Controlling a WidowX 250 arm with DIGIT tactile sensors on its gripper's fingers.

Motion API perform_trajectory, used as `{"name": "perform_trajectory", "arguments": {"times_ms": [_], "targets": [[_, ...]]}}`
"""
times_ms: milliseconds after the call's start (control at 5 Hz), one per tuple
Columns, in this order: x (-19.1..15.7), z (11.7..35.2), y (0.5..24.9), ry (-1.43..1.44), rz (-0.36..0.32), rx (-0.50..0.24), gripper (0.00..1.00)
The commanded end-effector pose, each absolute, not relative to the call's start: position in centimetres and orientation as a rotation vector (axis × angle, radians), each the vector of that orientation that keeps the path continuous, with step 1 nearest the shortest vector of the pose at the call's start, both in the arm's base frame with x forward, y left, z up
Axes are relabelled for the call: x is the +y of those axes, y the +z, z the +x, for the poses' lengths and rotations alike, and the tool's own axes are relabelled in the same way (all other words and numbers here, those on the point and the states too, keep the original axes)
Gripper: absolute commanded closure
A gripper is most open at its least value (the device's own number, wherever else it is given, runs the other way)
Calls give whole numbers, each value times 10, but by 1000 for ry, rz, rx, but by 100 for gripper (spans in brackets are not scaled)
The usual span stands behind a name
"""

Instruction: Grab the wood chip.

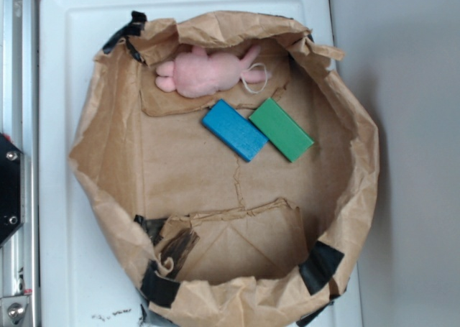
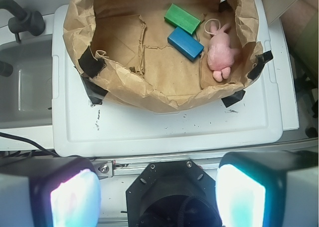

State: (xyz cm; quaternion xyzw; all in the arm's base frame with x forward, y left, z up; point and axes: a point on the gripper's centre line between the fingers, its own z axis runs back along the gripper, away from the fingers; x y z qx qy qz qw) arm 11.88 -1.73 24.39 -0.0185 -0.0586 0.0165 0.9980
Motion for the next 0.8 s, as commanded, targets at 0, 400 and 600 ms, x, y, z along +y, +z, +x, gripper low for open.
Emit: {"name": "perform_trajectory", "arguments": {"times_ms": [0, 400, 600], "targets": [[-17, 119, 244, 33, -37, -117, 0], [-68, 221, 223, 171, 1, -154, 0], [-65, 274, 200, 302, 19, -208, 0]]}}
